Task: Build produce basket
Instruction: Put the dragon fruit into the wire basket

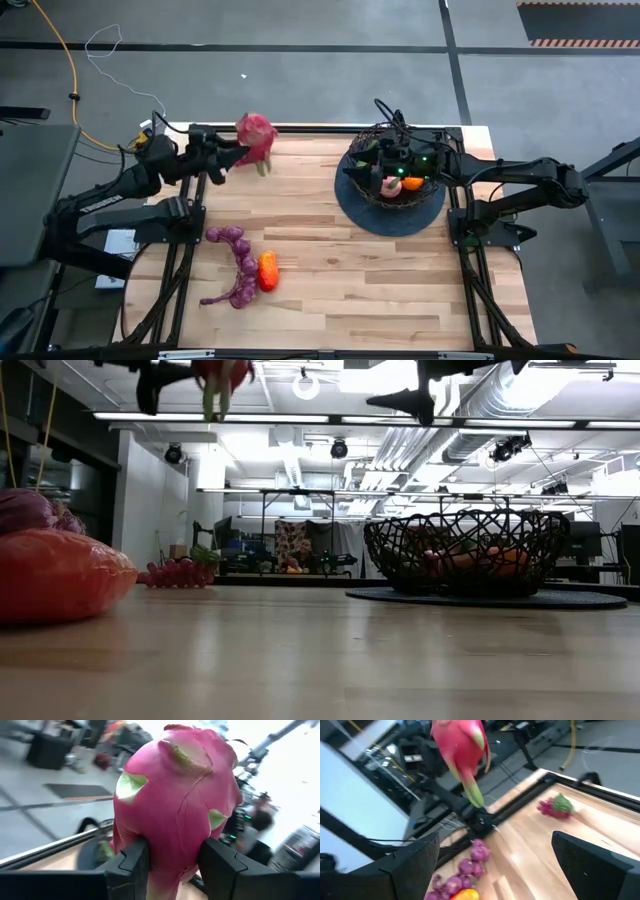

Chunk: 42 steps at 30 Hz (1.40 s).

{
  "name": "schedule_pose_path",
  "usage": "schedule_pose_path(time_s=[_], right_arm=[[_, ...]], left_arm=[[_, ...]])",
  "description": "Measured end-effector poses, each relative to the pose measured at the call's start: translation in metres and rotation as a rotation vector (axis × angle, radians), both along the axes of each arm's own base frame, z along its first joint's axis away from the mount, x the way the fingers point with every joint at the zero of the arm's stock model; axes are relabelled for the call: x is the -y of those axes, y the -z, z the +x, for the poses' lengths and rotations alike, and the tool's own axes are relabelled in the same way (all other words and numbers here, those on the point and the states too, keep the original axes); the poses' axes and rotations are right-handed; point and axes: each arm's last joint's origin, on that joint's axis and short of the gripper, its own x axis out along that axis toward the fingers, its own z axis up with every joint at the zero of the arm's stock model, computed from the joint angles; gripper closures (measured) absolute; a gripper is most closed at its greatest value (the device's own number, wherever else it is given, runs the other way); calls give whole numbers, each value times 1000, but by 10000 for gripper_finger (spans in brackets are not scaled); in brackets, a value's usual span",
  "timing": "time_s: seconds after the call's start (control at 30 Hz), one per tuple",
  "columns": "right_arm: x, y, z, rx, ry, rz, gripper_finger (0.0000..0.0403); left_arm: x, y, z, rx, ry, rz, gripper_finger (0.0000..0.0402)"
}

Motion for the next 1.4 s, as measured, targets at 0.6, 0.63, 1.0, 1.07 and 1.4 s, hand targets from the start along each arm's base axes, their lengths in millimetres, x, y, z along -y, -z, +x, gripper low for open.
schedule_pose_path(time_s=[0.6, 0.63, 1.0, 1.07, 1.4], right_arm=[[-10, -5, 8, 78, -101, -138, 29], [-12, -4, 11, 85, -110, -146, 29], [-21, 9, 43, 193, -83, -182, 29], [-21, 9, 45, 204, -81, -174, 29], [-24, -3, 68, 138, -120, -230, 29]], left_arm=[[10, 10, 40, -92, 109, 70, 270], [10, 11, 43, -95, 118, 69, 270], [13, 22, 85, -62, 280, 71, 270], [14, 25, 90, -65, 293, 60, 270], [18, 35, 110, -62, 336, 50, 270]])
